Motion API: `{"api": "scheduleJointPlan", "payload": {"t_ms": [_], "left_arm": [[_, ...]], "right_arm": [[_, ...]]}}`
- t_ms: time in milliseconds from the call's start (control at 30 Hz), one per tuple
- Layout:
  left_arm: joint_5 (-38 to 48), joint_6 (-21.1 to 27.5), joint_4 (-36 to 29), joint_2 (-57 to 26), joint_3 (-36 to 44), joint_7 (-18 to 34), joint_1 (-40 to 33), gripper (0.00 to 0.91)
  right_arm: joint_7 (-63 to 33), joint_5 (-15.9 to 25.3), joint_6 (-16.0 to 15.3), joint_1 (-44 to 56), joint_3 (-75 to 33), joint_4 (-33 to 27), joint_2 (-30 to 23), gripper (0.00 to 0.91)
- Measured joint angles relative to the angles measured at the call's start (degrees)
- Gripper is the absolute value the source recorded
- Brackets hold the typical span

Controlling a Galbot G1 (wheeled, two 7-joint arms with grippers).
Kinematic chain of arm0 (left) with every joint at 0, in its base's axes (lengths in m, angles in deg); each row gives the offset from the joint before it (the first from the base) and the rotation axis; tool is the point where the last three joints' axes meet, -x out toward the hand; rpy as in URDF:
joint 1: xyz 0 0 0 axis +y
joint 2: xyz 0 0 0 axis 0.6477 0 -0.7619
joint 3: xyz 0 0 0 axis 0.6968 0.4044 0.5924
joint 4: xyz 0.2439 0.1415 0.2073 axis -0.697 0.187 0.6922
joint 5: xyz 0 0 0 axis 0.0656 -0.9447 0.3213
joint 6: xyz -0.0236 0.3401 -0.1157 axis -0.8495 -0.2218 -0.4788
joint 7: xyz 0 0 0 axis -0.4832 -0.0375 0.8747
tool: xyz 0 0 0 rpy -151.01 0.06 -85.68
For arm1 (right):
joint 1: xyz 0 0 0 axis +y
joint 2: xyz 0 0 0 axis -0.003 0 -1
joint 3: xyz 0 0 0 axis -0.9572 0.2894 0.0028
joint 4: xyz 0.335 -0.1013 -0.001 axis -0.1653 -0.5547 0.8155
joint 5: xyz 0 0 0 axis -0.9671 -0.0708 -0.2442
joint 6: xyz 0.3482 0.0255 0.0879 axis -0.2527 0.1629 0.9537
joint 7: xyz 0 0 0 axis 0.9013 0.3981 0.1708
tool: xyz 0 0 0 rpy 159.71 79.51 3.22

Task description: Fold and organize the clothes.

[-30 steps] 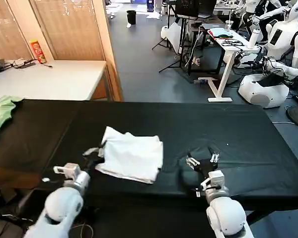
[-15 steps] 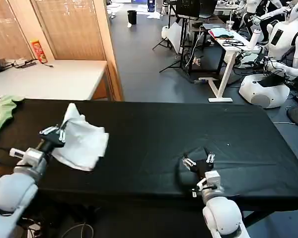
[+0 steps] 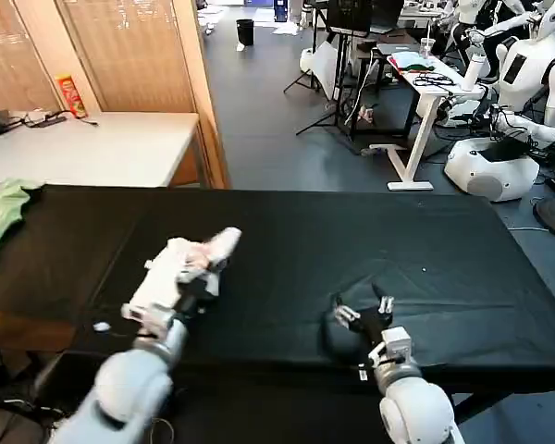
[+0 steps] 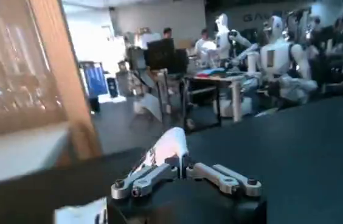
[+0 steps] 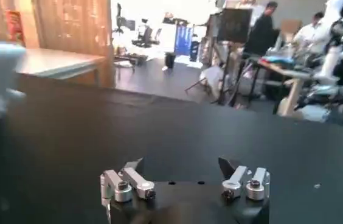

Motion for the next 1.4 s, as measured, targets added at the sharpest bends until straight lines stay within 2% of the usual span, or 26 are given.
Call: {"api": "scheduleJointPlan", "payload": {"t_ms": [100, 300, 433, 633, 833, 867, 900, 933, 967, 1033, 1067, 1100, 1233, 1400], "left_arm": [[-0.05, -1.66, 0.18, 2.29, 2.46, -1.58, -0.08, 0.878], [-4.39, -8.75, -0.83, 1.94, 3.41, -6.96, 1.13, 0.878], [-4.77, -11.27, -1.62, 0.86, 2.63, -7.66, 2.03, 0.878], [-5.11, -12.43, -1.6, -0.42, 0.68, -7.67, 3.35, 0.878], [-5.37, -13.32, -1.61, -0.49, -0.02, -7.87, 4.62, 0.878], [-5.37, -13.45, -1.62, -0.5, -0.13, -7.87, 4.74, 0.878], [-5.38, -13.53, -1.62, -0.51, -0.28, -7.87, 4.85, 0.878], [-5.37, -13.57, -1.62, -0.54, -0.36, -7.87, 4.92, 0.878], [-5.38, -13.68, -1.62, -0.57, -0.47, -7.86, 5.04, 0.878], [-5.4, -13.91, -1.62, -0.65, -0.75, -7.86, 5.26, 0.878], [-5.43, -14.02, -1.62, -0.69, -0.85, -7.86, 5.43, 0.878], [-5.47, -14.1, -1.68, -0.72, -0.95, -7.87, 5.7, 0.878], [-5.74, -14.54, -2.0, -0.59, -1.26, -7.93, 6.48, 0.878], [-5.99, -15.15, -2.1, -0.32, -1.89, -7.93, 7.56, 0.878]], "right_arm": [[0.01, -4.4, -1.83, -0.64, 0.98, -0.04, 0.53, 0.878], [-0.21, -11.72, -4.83, -3.08, 3.99, -1.05, 0.09, 0.878], [-0.41, -13.07, -5.39, -5.53, 6.59, -2.89, -0.91, 0.878], [-1.67, -14.18, -5.36, -8.18, 8.98, -5.92, -2.4, 0.878], [-4.15, -17.58, -5.16, -8.88, 9.1, -8.16, -3.79, 0.878], [-4.22, -18.17, -5.14, -8.86, 9.0, -8.35, -3.89, 0.829], [-4.23, -18.53, -5.07, -8.86, 8.88, -8.54, -3.99, 0.741], [-4.21, -18.93, -5.01, -8.87, 8.78, -8.73, -4.12, 0.702], [-4.12, -19.2, -4.98, -8.93, 8.69, -8.97, -4.23, 0.575], [-3.96, -19.64, -4.93, -9.22, 8.5, -9.37, -4.38, 0.429], [-3.96, -20.0, -4.92, -9.41, 8.41, -9.66, -4.5, 0.283], [-3.95, -20.26, -4.92, -9.61, 8.35, -9.93, -4.63, 0.176], [-3.95, -20.57, -4.92, -10.44, 8.41, -11.11, -4.99, 0.098], [-3.55, -20.81, -4.89, -11.54, 8.08, -12.02, -4.66, 0.068]]}}
